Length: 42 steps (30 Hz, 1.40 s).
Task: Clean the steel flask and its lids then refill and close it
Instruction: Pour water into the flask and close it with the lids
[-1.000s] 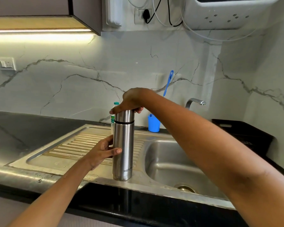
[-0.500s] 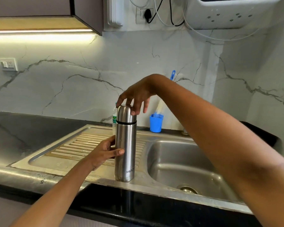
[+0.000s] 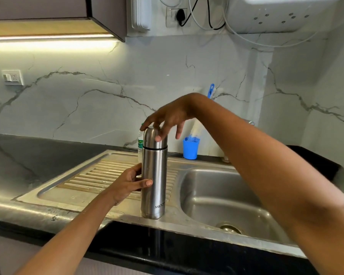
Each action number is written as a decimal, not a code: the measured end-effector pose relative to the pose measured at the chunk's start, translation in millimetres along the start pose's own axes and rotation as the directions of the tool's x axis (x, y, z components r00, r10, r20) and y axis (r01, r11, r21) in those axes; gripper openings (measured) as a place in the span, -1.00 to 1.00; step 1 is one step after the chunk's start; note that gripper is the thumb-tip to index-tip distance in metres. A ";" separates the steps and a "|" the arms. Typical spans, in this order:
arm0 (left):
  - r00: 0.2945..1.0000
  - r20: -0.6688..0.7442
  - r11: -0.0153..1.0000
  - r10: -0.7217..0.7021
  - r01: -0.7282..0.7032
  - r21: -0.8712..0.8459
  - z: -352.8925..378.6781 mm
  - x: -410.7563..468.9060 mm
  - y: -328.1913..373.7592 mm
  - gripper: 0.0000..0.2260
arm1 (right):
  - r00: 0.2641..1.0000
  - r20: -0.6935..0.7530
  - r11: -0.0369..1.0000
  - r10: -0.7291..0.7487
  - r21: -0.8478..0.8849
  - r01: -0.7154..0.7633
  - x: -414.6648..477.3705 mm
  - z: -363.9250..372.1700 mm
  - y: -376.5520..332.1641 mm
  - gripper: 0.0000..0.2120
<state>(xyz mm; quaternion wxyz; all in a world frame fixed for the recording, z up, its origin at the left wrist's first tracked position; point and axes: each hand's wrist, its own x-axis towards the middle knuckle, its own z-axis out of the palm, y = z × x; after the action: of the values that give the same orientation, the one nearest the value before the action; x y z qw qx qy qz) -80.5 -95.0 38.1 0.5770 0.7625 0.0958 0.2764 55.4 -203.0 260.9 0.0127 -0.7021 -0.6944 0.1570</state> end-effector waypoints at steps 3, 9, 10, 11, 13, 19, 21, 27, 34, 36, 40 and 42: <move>1.000 -0.018 1.000 0.013 -0.013 -0.005 1.4 -0.9 -0.8 -0.17 | 0.986 -0.160 0.993 0.052 -0.095 -0.068 9.6 13.1 -2.6 -0.52; 1.000 -0.026 1.000 0.000 0.000 -0.004 3.2 -1.2 2.4 -0.17 | 0.881 -0.459 0.842 0.118 -0.424 -0.333 25.8 37.7 -13.4 -0.27; 1.000 -0.017 1.000 -0.005 0.005 -0.004 2.7 -1.4 3.1 -0.17 | 0.915 -0.379 0.894 0.141 -0.348 -0.282 21.4 35.6 -13.4 -0.26; 1.000 -0.008 1.000 -0.009 0.009 -0.003 2.3 -1.7 3.6 -0.16 | 0.948 -0.290 0.946 0.134 -0.248 -0.209 15.2 31.8 -10.1 -0.28; 1.000 0.006 1.000 -0.018 0.018 -0.006 1.2 -2.6 4.6 -0.16 | 0.980 -0.200 0.992 0.013 -0.123 -0.038 2.5 23.0 3.1 -0.43; 1.000 -0.027 1.000 -0.005 0.004 -0.012 1.7 -2.6 2.5 -0.17 | 0.880 -0.416 0.971 -0.231 -0.148 0.185 16.6 53.2 24.1 -0.64; 0.998 -0.052 1.000 0.026 -0.027 -0.010 2.8 -1.7 1.9 -0.17 | 0.857 -0.468 0.949 -0.216 -0.306 0.073 24.7 54.2 15.4 -0.62; 0.987 -0.094 0.992 0.127 -0.126 0.014 3.9 -1.4 -0.8 -0.25 | 0.787 -0.597 0.869 -0.154 -0.462 -0.180 28.3 58.9 5.4 -0.44; 0.991 -0.092 0.996 0.095 -0.094 0.005 7.6 -6.4 2.6 -0.24 | 0.731 -0.682 0.894 0.006 -0.324 -0.310 34.0 68.8 0.6 -0.35; 0.997 -0.062 0.999 0.054 -0.054 0.010 9.1 -9.9 5.7 -0.21 | 0.792 -0.609 0.912 0.042 -0.301 -0.280 29.7 65.1 -1.4 -0.25; 0.997 0.023 0.985 -0.073 0.069 0.159 12.3 -22.0 7.6 -0.08 | 0.949 -0.297 0.993 0.105 0.080 -0.085 8.3 48.9 0.6 -0.25; 0.992 -0.088 0.944 -0.090 0.113 0.310 17.7 -25.5 2.3 0.04 | 0.974 -0.207 0.943 0.096 0.332 -0.022 0.4 44.6 15.2 -0.24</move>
<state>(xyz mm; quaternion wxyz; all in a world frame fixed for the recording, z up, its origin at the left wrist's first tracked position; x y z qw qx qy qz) -92.6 -122.2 29.2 0.4579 0.8281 0.1989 0.2552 59.5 -212.1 214.8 0.2010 -0.7239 -0.6315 0.1918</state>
